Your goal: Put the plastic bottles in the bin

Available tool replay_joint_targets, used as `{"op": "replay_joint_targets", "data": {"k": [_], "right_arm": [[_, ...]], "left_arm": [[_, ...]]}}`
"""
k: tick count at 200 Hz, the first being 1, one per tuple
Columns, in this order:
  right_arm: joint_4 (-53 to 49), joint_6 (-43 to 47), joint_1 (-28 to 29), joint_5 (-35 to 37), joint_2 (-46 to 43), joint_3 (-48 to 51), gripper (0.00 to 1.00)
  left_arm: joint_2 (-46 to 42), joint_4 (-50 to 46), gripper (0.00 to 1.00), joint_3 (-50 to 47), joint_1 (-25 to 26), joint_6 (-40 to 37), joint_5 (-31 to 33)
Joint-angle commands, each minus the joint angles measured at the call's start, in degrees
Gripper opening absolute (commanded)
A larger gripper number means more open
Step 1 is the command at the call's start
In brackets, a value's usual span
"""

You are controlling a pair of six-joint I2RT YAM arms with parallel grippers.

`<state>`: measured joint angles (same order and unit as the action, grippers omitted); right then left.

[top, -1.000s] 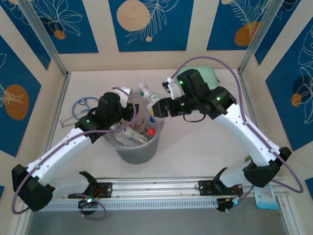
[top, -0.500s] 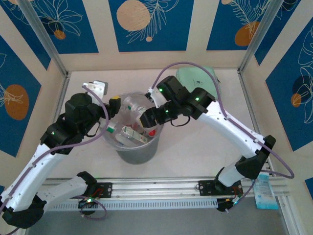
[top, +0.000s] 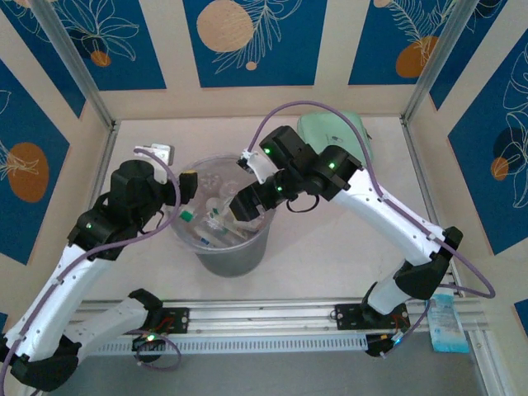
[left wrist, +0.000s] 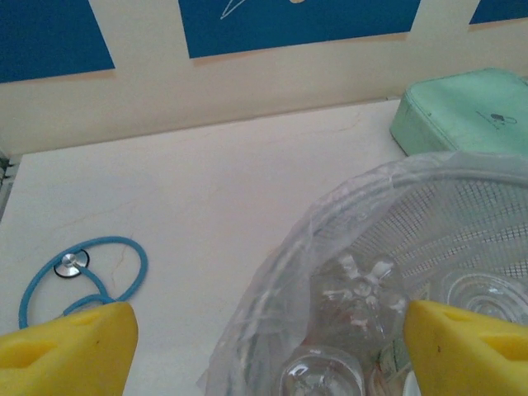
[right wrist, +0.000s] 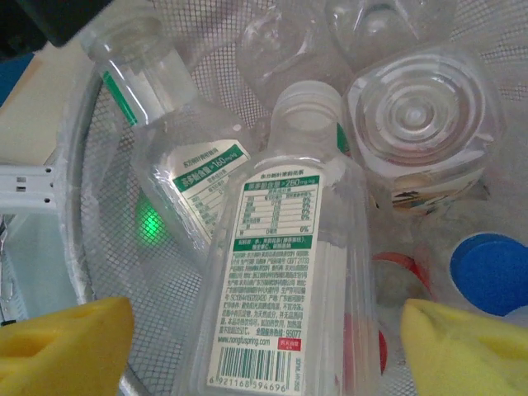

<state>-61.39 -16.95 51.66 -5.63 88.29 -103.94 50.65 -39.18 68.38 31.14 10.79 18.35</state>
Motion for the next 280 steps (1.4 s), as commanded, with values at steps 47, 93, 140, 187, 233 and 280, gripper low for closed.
{"op": "replay_joint_targets", "data": {"k": [47,93,140,187,233,280], "right_arm": [[-0.7,1.3,1.0,-1.2,3.6,2.0,0.50],[2.2,1.7,0.8,-1.3,4.2,2.1,0.49],[3.6,2.3,-1.8,2.3,-2.5,-0.1,0.78],[3.5,0.4,-7.4,7.1,-8.9,5.6,0.82],[4.6,-3.0,-13.0,4.9,-11.8,11.1,0.76],[8.8,-7.9,-19.6,2.9,-16.8,18.3,0.76]], "left_arm": [[-1.1,-1.5,0.87,-4.6,-1.4,3.7,-2.7],[-0.6,-0.5,0.87,-5.4,-2.3,4.1,-3.6],[-0.7,-1.2,0.89,-3.9,-3.6,3.0,-3.7],[0.1,-1.4,0.88,-4.1,-4.9,2.9,-4.5],[2.4,1.8,0.75,-6.6,-4.9,6.0,-8.7],[6.8,11.8,0.59,-10.7,-3.3,11.9,-14.0]]}}
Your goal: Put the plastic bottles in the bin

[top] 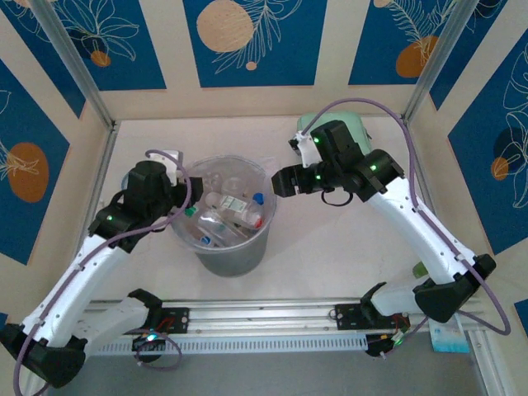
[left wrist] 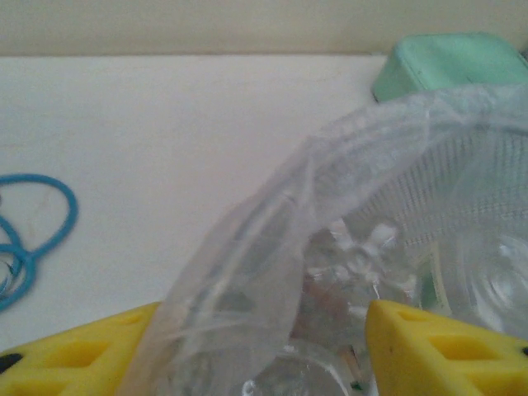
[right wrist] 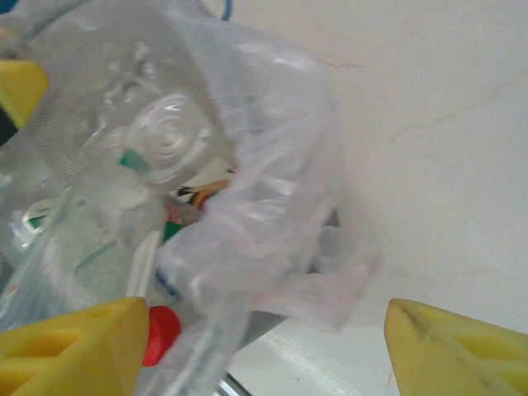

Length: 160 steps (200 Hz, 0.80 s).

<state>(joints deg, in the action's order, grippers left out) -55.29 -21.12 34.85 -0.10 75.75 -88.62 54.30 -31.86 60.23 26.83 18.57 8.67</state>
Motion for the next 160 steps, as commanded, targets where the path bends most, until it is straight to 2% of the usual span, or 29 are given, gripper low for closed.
{"op": "replay_joint_targets", "data": {"k": [1,47,102,160], "right_arm": [[2.8,-3.9,-3.0,-2.7,-4.3,3.2,0.76],[3.6,-6.5,-10.3,-4.2,-9.8,8.8,0.76],[0.5,-6.7,-20.5,-5.4,-12.8,11.5,0.75],[-1.7,-7.2,-29.2,-6.4,-13.2,10.4,0.75]], "left_arm": [[3.3,4.7,0.58,-2.5,1.2,4.2,-4.3],[13.7,16.8,0.54,-1.0,7.9,7.3,-2.4],[31.3,29.4,0.54,8.6,16.2,9.5,-3.8],[42.1,36.8,0.57,18.2,18.0,10.7,-10.7]]}}
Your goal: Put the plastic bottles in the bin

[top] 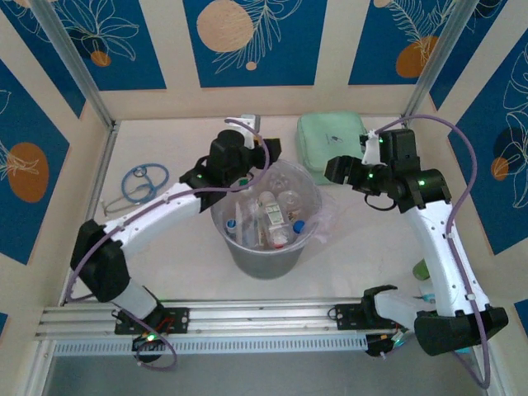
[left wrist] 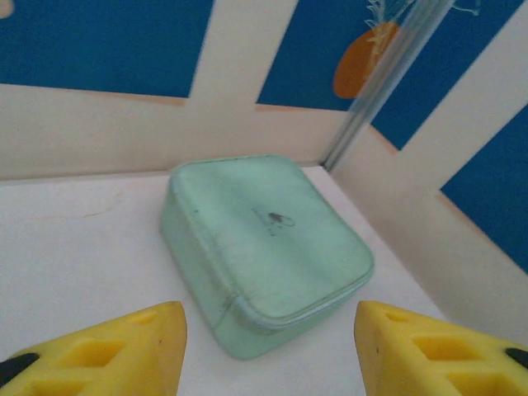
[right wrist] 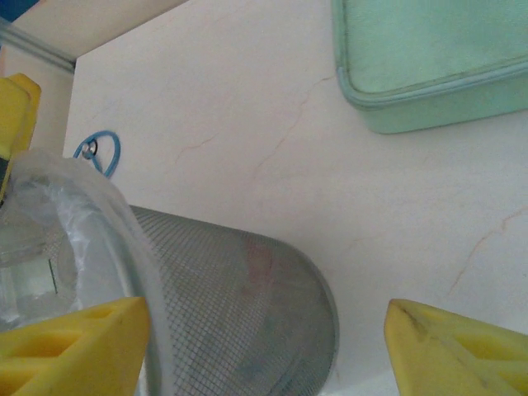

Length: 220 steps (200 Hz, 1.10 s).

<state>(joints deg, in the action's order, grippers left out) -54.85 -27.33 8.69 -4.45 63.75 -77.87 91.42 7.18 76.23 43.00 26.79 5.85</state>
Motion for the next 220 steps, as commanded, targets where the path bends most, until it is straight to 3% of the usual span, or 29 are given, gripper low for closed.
{"op": "replay_joint_targets", "data": {"k": [1,18,51,90,125,163,201,220], "right_arm": [[-2.1,-1.0,-3.1,-2.2,-1.2,-0.4,0.75],[-1.7,-1.3,-4.9,-2.8,-1.8,-0.5,0.75],[1.6,-2.1,-5.2,-4.4,-2.8,0.8,0.80],[5.4,-3.5,-2.3,-8.7,-2.0,1.0,0.82],[-1.4,5.4,4.6,-5.5,4.9,-5.8,0.78],[-11.5,17.0,14.3,7.3,17.2,-17.9,0.68],[-13.7,24.4,18.4,7.4,25.4,-24.9,0.58],[-14.0,26.2,18.7,8.5,28.8,-27.9,0.45]], "left_arm": [[5.0,-2.2,0.57,2.4,1.9,2.3,-7.9],[5.2,-3.3,0.64,4.3,1.8,0.0,-8.4],[0.0,-8.2,1.00,5.8,0.5,-7.3,-8.3],[-8.2,-15.5,1.00,7.9,-1.8,-13.5,-7.8],[-14.4,-21.3,1.00,9.2,-4.3,-15.8,-7.1],[-24.2,-28.7,1.00,4.0,-12.2,-15.4,-5.5],[-37.3,-36.9,1.00,-8.9,-20.8,-13.4,-2.5],[-42.1,-39.8,1.00,-14.6,-24.1,-12.1,-2.3]]}}
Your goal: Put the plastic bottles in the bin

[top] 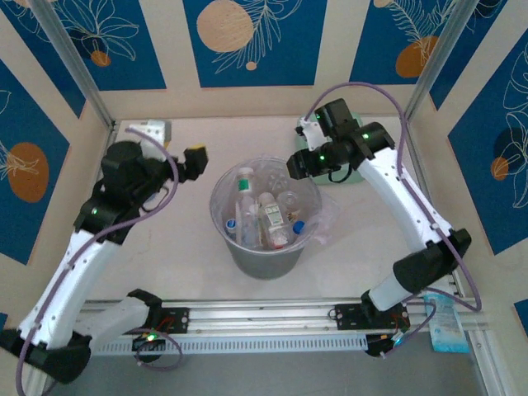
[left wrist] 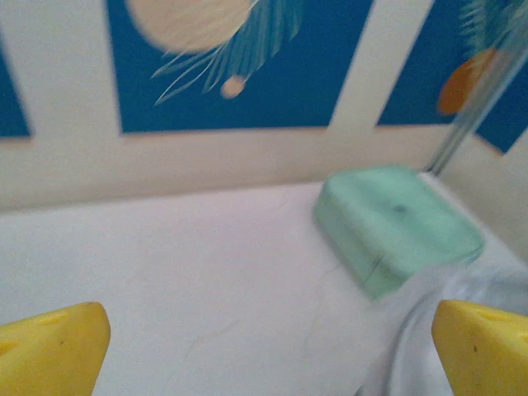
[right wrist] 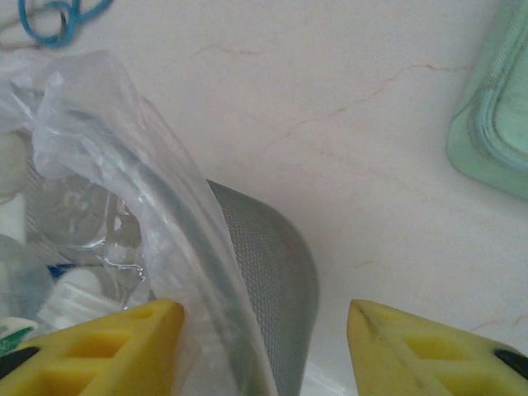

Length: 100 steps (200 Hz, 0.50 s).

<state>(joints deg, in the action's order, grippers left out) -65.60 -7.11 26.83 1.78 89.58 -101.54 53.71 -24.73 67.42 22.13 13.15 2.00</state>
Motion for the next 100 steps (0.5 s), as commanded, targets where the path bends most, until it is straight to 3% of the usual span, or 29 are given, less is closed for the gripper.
{"op": "replay_joint_targets", "data": {"k": [1,63,100], "right_arm": [[-3.3,6.0,0.6,2.5,3.2,-4.3,0.44],[-4.3,9.2,-1.5,5.2,5.3,-8.6,0.02],[-3.3,7.0,-5.4,5.5,1.4,-7.3,0.00]], "left_arm": [[-4.6,-8.0,1.00,-6.0,-3.4,1.7,1.5],[-11.4,-8.4,1.00,-15.6,-6.0,6.2,2.7],[-10.5,-7.5,1.00,-16.7,-6.3,6.7,2.8]]}}
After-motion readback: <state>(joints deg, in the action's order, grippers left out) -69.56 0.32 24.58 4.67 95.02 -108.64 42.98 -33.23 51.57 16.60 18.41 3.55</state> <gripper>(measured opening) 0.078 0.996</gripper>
